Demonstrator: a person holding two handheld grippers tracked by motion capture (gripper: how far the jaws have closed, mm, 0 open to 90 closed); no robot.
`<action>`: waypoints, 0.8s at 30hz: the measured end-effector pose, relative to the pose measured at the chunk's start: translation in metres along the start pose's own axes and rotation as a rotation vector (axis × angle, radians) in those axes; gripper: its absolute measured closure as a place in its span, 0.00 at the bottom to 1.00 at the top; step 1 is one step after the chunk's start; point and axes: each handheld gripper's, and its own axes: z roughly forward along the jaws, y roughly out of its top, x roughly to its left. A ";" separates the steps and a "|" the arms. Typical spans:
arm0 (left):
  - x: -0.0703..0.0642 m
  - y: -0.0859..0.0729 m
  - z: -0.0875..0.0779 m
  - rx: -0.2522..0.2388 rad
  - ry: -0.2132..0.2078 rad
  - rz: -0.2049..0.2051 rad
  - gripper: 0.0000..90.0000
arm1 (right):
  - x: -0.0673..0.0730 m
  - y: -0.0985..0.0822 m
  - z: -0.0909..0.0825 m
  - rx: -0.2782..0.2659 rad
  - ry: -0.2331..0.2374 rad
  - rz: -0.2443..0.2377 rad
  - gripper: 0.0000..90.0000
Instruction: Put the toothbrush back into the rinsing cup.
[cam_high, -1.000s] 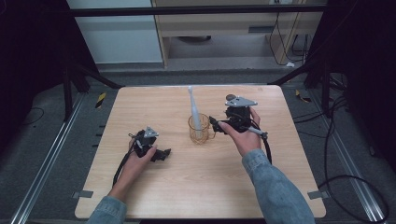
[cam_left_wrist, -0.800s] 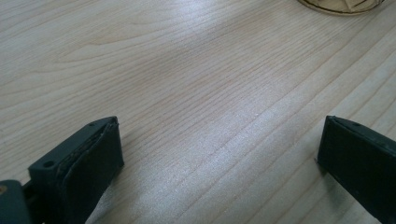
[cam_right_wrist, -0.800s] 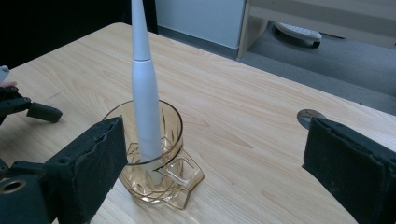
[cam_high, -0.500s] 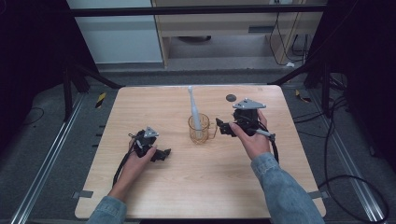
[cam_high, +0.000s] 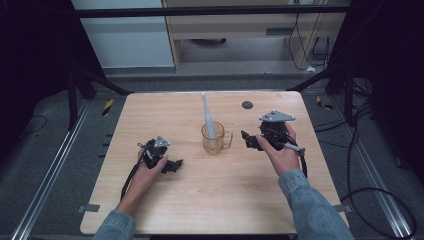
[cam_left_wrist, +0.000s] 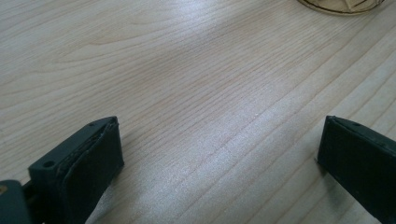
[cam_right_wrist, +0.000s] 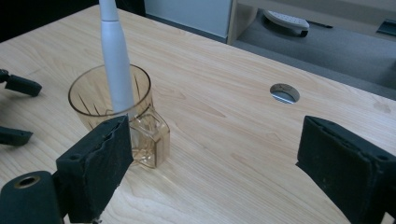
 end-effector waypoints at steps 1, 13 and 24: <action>0.000 0.000 0.000 0.000 0.000 0.000 0.00 | -0.002 -0.003 -0.002 0.005 -0.004 -0.002 0.12; 0.000 0.000 0.000 0.001 0.001 0.001 0.00 | -0.019 -0.028 -0.007 0.065 -0.032 -0.017 0.14; 0.000 0.000 0.000 0.002 0.001 0.003 0.00 | -0.030 -0.052 -0.003 0.127 -0.035 0.010 0.16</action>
